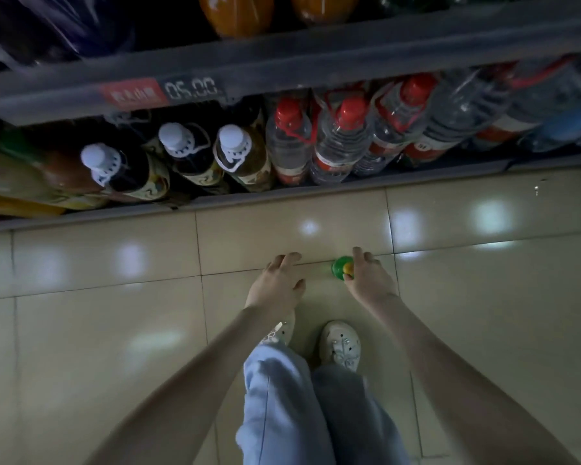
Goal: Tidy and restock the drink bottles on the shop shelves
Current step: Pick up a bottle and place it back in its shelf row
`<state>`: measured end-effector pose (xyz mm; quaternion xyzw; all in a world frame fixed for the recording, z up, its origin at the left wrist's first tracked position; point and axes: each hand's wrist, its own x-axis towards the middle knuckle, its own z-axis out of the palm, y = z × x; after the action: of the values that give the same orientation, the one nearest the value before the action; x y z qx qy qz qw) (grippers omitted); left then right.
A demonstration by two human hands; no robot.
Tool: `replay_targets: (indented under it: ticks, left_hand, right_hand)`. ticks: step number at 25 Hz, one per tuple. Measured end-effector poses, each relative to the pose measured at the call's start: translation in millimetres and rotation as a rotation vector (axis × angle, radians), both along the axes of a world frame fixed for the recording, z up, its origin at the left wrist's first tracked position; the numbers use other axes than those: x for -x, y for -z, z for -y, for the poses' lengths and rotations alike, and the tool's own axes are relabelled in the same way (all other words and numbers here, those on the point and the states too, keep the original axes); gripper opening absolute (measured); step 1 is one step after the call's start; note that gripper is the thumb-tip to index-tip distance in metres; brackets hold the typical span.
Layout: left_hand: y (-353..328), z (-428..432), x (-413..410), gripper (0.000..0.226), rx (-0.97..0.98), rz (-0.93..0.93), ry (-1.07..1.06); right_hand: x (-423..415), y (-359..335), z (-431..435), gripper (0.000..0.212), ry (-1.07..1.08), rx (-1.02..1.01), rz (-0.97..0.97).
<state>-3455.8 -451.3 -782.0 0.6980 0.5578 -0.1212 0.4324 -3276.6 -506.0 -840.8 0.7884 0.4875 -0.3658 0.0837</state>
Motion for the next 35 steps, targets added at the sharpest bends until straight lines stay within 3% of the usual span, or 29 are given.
replay_targets:
  ticks: [4, 7, 13, 17, 22, 26, 32, 35]
  left_hand:
    - [-121.5, -31.2, -0.9, 0.045, -0.104, 0.090, 0.004]
    - [-261.8, -65.5, -4.8, 0.042, -0.239, 0.201, -0.003]
    - [-536.2, -113.5, -3.5, 0.044, -0.700, 0.447, 0.094]
    - [-659.3, -127.2, 15.7, 0.044, -1.061, 0.558, 0.233]
    - [-748.1, -156.1, 40.1, 0.039, -1.574, 0.615, 0.139]
    - [-791.2, -182.9, 43.6, 0.034, -1.827, 0.604, 0.052]
    - [-796.2, -209.1, 31.9, 0.043, -2.007, 0.273, 0.081]
    - [-785.7, -219.2, 32.5, 0.050, -1.991, 0.150, 0.122]
  right_hand:
    - [6.2, -140.6, -32.2, 0.053, 0.245, -0.205, -0.233]
    - [9.4, -297.0, -67.6, 0.049, 0.292, -0.474, -0.328]
    - [16.6, -589.3, -124.0, 0.045, 0.084, -0.990, -0.318]
    - [33.4, -712.9, -140.9, 0.032, -0.127, -1.234, -0.278]
    - [53.7, -801.6, -165.9, 0.038, -0.260, -1.603, -0.188]
    - [64.9, -853.2, -199.6, 0.056, -0.209, -1.778, -0.155]
    - [78.1, -887.3, -256.4, 0.096, -0.087, -1.471, -0.134]
    - [77.0, -894.4, -278.9, 0.094, -0.029, -1.311, -0.279]
